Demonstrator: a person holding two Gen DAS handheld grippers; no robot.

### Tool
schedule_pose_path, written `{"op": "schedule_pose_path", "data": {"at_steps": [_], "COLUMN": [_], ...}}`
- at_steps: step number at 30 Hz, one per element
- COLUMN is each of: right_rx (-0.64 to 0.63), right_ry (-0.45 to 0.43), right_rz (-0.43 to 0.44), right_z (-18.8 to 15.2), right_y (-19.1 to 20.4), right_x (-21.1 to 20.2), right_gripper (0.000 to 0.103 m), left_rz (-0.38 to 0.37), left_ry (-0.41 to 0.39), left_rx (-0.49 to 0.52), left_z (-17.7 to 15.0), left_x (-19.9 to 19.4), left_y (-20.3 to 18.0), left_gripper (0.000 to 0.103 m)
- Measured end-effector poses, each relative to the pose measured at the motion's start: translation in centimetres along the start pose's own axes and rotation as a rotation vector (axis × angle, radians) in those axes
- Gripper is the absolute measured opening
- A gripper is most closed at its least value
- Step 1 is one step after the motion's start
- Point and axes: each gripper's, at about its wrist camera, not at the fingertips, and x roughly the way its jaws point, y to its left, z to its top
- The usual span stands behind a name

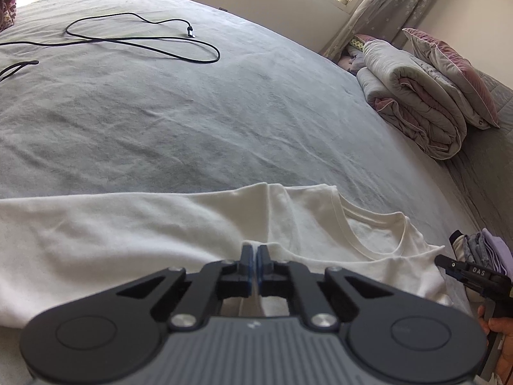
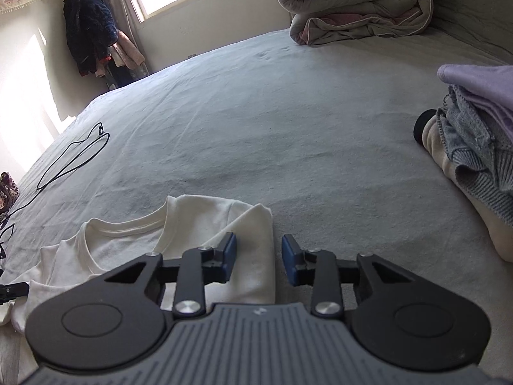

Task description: Fold clothes

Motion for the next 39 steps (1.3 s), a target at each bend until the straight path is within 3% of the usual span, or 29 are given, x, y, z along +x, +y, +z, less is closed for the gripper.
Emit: {"op": "schedule_pose_path", "data": {"at_steps": [8,14,17,19,20,23,25,28,32,33,36,39], "right_rx": [0.029,0.006,0.018,0.05,0.062,0.062,0.022,-0.045,-0.129,-0.149,-0.176,-0.147], "right_ry": [-0.092,-0.051,-0.049,-0.069,-0.079,-0.096,-0.099,-0.097,-0.039,-0.013,0.016,0.013], "right_rz": [-0.058,-0.068,-0.05,-0.021,-0.008,0.023,0.046,0.078,0.095,0.08,0.072,0.088], "right_z": [-0.4,-0.6,-0.4,-0.3,-0.3,-0.6,-1.1,-2.2,-4.1,-4.5,-5.4,-4.8], "right_y": [-0.4,-0.1,-0.7,-1.4,-1.7,-2.0,-1.6,-0.7,0.0,0.0,-0.6,-1.3], "right_x": [-0.9,0.4,-0.1,-1.3,-1.9,-3.5,-4.3,-5.1,-5.0,-4.7,-4.7,-5.5], "right_gripper": [0.005,0.008,0.02,0.036,0.037,0.037,0.027,0.023,0.023,0.018,0.016,0.022], "left_rz": [0.012,0.11,0.149,0.138,0.124,0.083,0.044,0.01,0.057,0.08,0.08,0.036], "left_ry": [-0.203,-0.13,-0.124,-0.16,-0.178,-0.211,-0.217,-0.191,-0.091,-0.064,-0.068,-0.086], "left_rx": [0.092,0.116,0.105,0.106,0.116,0.144,0.162,0.197,0.244,0.246,0.252,0.271], "left_z": [0.6,0.9,0.7,0.3,0.2,-0.3,-0.7,-1.6,-3.1,-3.4,-3.4,-2.6], "left_x": [-2.2,0.8,1.0,-0.1,-0.6,-1.5,-1.7,-1.4,0.5,1.0,0.8,0.4], "left_y": [-1.9,-1.8,-1.8,-2.0,-2.2,-3.0,-3.5,-4.1,-4.1,-3.9,-4.4,-6.3], "left_gripper": [0.001,0.002,0.012,0.023,0.024,0.023,0.023,0.023,0.023,0.023,0.022,0.022]}}
